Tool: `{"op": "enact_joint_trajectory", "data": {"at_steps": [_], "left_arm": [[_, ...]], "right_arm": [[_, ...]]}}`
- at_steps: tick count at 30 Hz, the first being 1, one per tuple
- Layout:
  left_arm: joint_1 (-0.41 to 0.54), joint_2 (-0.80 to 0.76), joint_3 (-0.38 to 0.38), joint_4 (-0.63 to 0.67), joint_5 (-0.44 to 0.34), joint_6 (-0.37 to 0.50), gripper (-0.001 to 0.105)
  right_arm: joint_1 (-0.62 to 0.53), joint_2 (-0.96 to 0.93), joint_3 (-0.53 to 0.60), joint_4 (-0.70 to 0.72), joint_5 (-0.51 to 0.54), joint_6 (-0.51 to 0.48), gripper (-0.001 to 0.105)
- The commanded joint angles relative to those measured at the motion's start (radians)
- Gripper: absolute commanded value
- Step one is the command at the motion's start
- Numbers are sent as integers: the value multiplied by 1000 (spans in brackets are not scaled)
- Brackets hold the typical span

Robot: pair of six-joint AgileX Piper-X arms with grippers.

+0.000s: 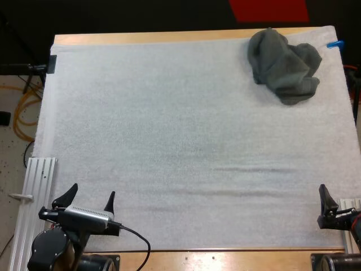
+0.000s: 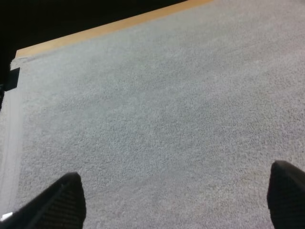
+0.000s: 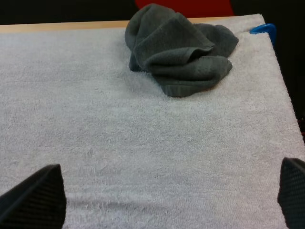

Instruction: Pick towel from pile fold and stack

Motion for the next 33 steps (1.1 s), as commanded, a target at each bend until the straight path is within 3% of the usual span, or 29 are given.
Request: {"op": "enact_joint_trajectory", "data": {"at_steps": [1,8,33], "left_arm": [[1,-134,1,-13,8,-3,75],[1,-134,1,-15,101,-3,75],[1,-134,1,-51,101,-3,75]], "right_arm": [[1,-39,-1,-14,1,-5,88],[1,-39,-1,-14,1,-5,88],[1,-39,-1,-6,1,-5,88]]}}
